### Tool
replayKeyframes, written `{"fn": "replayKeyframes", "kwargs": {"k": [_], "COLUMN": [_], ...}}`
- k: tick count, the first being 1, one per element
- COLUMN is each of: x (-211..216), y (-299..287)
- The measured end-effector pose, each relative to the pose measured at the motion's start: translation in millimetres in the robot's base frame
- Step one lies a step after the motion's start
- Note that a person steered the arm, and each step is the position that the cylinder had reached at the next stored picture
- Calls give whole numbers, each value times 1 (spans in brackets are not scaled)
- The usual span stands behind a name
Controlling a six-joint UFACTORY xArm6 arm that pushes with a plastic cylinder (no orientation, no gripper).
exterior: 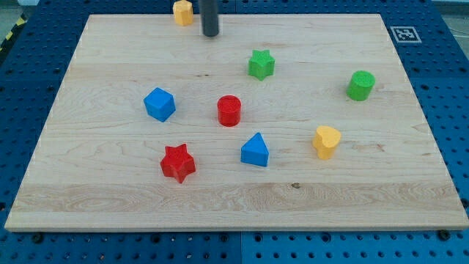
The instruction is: Slide yellow hexagon towards top left corner
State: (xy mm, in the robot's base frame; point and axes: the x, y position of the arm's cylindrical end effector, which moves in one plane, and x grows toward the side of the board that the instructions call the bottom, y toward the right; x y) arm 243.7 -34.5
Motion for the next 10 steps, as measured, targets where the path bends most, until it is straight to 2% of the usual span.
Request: {"fn": "replayKeyframes", "kwargs": {"k": [2,5,10], "x": [-50,-52,-52], "y": [16,-2,-108]}}
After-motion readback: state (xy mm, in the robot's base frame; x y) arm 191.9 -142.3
